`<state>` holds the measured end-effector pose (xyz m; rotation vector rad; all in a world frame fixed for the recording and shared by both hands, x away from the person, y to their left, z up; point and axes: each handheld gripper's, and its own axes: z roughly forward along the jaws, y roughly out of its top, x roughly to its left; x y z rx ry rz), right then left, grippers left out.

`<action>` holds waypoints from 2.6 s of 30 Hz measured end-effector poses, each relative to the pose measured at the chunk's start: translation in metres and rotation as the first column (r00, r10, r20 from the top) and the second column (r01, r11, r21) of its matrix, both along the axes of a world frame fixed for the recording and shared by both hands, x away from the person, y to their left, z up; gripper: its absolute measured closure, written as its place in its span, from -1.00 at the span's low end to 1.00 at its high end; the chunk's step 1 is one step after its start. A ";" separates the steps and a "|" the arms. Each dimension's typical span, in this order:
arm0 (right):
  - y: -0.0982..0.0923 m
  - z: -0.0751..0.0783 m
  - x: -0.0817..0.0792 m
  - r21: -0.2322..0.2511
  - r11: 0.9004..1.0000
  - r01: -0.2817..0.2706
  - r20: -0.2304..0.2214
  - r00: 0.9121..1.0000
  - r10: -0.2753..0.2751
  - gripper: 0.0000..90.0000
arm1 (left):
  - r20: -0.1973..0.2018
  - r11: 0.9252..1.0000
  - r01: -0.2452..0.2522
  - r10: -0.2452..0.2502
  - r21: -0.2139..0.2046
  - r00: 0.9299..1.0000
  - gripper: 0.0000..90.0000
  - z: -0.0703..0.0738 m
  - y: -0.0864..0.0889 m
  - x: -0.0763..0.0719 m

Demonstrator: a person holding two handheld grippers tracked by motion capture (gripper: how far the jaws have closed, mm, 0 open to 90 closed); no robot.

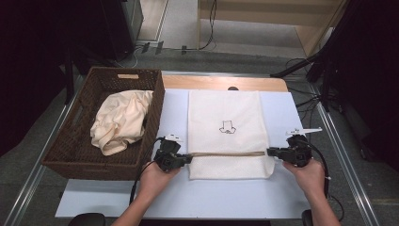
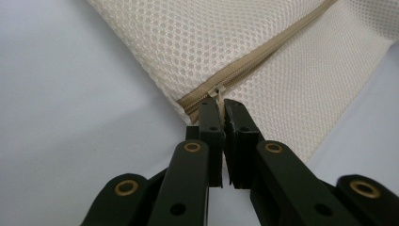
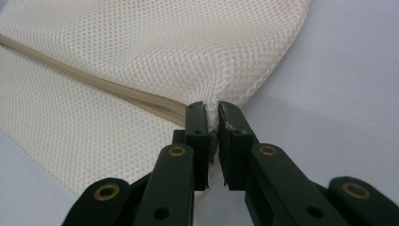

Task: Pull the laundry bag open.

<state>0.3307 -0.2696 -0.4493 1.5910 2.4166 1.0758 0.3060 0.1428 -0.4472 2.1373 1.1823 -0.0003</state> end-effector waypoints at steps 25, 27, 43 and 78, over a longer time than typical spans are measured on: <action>0.026 -0.003 0.004 0.052 0.998 -0.047 -0.011 0.999 0.048 0.86 | 0.009 0.997 0.048 -0.047 -0.057 0.999 0.93 -0.003 -0.013 0.003; 0.027 -0.003 0.005 0.079 0.996 -0.046 -0.005 0.999 0.047 0.86 | 0.020 0.996 0.053 -0.051 -0.065 0.998 0.93 -0.002 -0.015 0.004; 0.044 -0.015 0.024 0.053 0.996 -0.070 0.028 0.997 0.068 0.81 | 0.065 0.997 0.055 -0.052 -0.047 0.996 0.90 -0.015 -0.021 0.020; 0.054 0.013 0.001 0.101 0.985 -0.142 0.198 0.973 0.120 -0.23 | 0.090 0.984 0.144 -0.135 -0.103 0.987 -0.27 0.028 -0.012 -0.006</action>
